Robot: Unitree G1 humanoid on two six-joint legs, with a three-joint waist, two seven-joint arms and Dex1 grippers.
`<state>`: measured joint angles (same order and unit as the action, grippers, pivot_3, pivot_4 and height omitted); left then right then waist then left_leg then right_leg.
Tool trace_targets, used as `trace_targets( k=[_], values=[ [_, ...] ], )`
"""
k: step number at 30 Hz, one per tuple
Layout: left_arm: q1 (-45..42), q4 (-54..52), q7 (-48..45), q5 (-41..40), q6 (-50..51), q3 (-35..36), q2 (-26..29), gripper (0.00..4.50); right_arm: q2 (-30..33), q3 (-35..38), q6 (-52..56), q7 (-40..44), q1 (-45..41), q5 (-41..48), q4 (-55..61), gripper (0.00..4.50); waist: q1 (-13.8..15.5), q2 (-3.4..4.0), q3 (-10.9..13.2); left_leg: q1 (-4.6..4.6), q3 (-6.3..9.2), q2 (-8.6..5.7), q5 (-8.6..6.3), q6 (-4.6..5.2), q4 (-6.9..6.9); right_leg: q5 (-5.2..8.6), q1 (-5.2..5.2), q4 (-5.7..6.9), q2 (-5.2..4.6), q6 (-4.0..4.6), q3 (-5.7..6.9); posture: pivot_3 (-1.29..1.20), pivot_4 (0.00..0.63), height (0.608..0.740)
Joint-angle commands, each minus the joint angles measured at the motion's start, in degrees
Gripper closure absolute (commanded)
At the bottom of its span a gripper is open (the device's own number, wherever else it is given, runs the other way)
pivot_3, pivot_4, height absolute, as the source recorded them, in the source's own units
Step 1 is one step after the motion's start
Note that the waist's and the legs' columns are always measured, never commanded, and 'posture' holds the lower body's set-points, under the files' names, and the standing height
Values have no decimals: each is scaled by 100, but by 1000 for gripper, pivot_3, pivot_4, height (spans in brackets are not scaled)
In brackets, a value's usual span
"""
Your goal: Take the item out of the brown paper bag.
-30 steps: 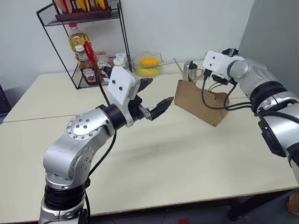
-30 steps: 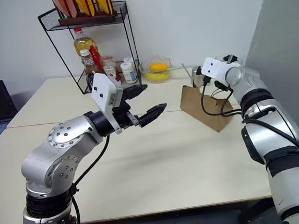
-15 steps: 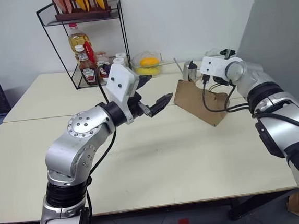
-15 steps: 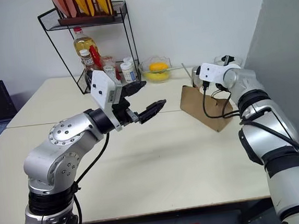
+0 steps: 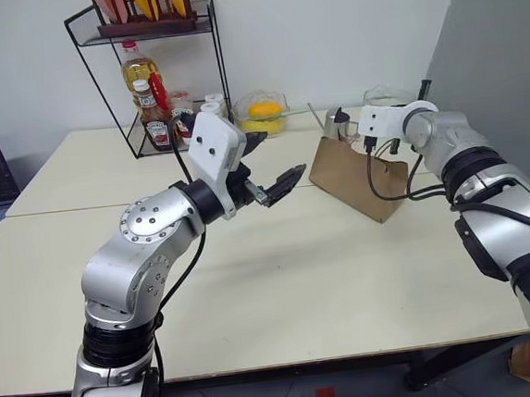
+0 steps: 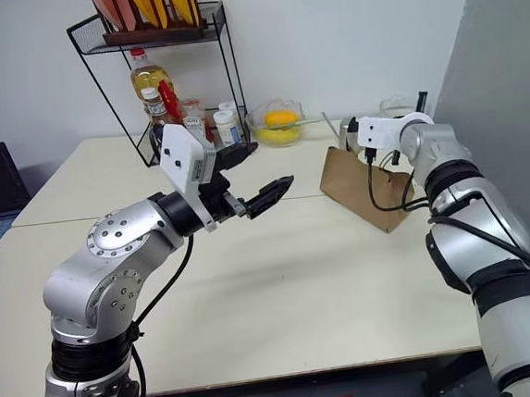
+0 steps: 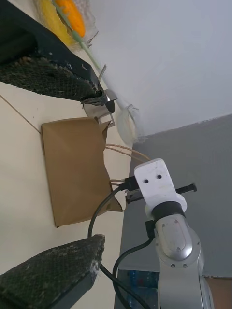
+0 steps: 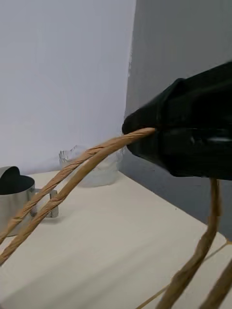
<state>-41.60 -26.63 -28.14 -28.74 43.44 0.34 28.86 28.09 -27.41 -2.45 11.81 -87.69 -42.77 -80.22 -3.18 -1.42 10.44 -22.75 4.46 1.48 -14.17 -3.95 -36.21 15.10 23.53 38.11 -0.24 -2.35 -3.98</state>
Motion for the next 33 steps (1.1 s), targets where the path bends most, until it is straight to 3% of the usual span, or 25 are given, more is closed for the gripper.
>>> trace_targets(
  k=[1,7,16,24,33],
  values=[
    [-86,-110,19,45,-115,75,14,0,130,43,-208,-427,-281,-3,91,4470,0,0,0,0,0,0,0,0,0,0,0,0,0,0,0,0,150,740],
    [16,-198,-24,-47,-19,192,133,0,-44,570,-1015,-768,-416,550,215,4470,-6,0,0,0,-1,0,0,-1,0,0,1,0,0,0,-1,0,150,740],
    [641,-492,-73,-422,112,738,394,0,-468,1210,-2610,-149,-445,1373,404,4470,-39,1,1,0,-1,3,0,-1,1,0,1,1,0,0,-1,0,150,740],
    [1650,-1288,348,-670,516,1205,601,0,-814,1196,-2734,-175,-812,1447,530,4470,-50,3,2,-1,1,3,1,-2,0,-1,3,5,-1,1,1,0,150,740],
    [1677,-1660,1043,-1055,1047,1514,557,0,-1378,544,-2237,-160,-1020,892,720,4470,-9,2,1,0,6,3,-1,2,-2,-1,2,7,-1,2,6,0,150,740]
  ],
)
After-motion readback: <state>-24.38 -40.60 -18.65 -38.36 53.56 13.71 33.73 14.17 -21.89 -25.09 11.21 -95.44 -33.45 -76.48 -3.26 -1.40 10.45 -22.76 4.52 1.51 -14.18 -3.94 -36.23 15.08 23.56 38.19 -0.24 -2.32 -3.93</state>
